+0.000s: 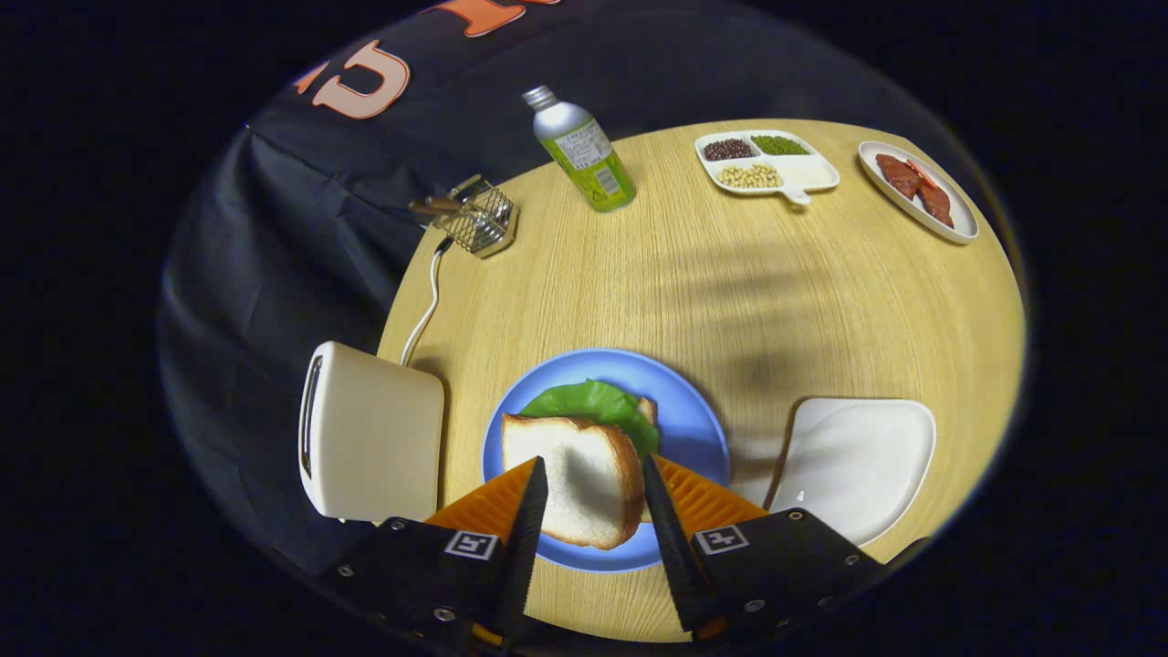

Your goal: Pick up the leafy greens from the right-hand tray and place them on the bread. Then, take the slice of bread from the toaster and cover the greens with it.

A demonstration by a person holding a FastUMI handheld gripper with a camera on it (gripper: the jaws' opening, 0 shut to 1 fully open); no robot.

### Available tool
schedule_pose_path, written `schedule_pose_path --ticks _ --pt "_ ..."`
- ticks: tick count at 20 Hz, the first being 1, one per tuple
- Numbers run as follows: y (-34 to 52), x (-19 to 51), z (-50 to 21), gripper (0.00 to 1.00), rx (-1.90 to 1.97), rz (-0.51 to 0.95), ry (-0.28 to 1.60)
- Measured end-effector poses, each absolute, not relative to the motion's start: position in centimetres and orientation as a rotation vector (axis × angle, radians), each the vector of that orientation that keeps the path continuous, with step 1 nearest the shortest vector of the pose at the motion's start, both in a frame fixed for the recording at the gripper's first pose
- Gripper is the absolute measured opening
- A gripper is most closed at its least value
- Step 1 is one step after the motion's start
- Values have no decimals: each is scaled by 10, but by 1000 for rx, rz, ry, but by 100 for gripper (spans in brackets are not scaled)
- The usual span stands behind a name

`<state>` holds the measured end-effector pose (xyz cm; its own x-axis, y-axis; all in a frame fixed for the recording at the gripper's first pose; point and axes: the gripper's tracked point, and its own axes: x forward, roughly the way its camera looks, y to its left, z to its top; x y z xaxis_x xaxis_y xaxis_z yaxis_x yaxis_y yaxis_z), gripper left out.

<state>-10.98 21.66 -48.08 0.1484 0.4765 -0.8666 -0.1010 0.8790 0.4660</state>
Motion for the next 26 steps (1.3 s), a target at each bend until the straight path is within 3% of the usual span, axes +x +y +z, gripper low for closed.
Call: schedule_pose_path --ticks 9,17,26 --pt "189 -45 -345 96 286 491 974" --pt "151 -20 -208 98 213 489 635" --pt "89 -14 -95 99 100 353 326"
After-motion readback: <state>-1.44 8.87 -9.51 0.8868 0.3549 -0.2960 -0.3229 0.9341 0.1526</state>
